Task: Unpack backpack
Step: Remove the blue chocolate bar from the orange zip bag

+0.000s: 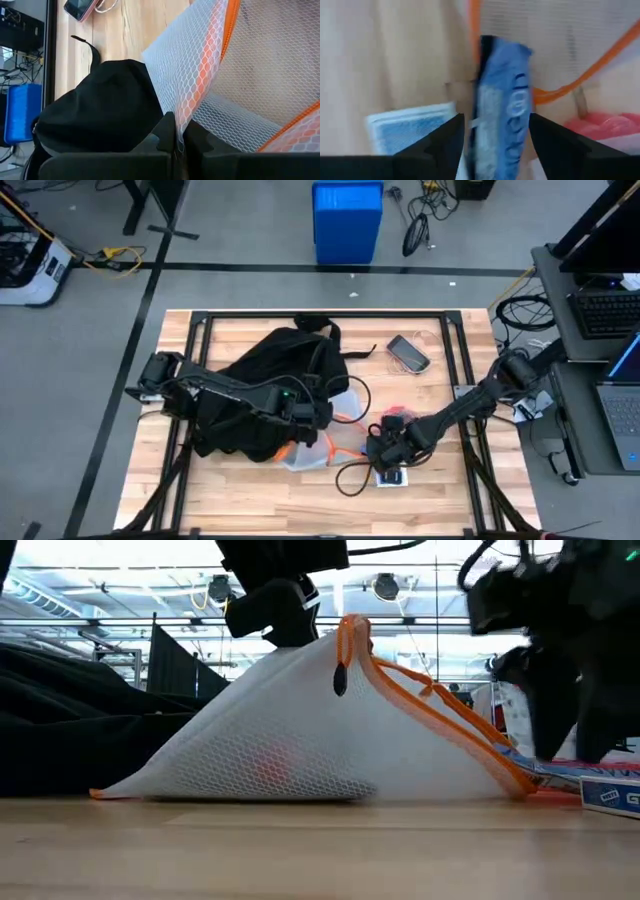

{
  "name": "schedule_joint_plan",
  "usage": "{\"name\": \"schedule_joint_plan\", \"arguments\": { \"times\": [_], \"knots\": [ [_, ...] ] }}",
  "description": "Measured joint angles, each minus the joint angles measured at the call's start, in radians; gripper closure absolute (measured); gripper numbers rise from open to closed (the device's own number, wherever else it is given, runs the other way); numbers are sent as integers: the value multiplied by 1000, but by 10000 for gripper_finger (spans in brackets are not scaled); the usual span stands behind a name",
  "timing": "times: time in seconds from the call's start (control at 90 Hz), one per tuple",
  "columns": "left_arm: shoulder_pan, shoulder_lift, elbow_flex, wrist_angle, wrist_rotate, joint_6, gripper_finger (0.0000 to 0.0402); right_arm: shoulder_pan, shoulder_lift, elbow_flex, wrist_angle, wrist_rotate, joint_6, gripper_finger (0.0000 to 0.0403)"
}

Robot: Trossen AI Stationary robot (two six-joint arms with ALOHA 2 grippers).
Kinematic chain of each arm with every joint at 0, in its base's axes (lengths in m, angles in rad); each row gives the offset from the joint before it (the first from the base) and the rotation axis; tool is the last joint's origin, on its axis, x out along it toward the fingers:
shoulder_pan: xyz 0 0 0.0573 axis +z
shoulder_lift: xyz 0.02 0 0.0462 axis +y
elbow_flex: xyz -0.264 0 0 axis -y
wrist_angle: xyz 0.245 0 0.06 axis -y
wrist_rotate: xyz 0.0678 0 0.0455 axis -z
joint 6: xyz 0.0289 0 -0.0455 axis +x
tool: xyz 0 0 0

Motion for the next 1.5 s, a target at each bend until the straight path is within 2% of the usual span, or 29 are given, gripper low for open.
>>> {"name": "schedule_joint_plan", "arguments": {
  "times": [0.189, 0.444, 1.0, 1.111, 1.344, 1.5],
  "knots": [
    [0, 0, 0, 0, 8, 0, 402, -35, 51, 0, 2, 3, 0, 171],
    [0, 0, 0, 0, 12, 0, 402, -50, 94, 3, 62, -22, -61, 175],
    [0, 0, 0, 0, 12, 0, 402, -49, 87, 0, 85, -23, -87, 325],
    [0, 0, 0, 0, 12, 0, 402, -49, 46, -3, 68, -29, -84, 341],
    [0, 0, 0, 0, 12, 0, 402, -49, -134, -2, 15, -53, -65, 355],
    [0, 0, 0, 0, 16, 0, 402, -50, -282, -1, -118, -49, -29, 355]
  ]
}}
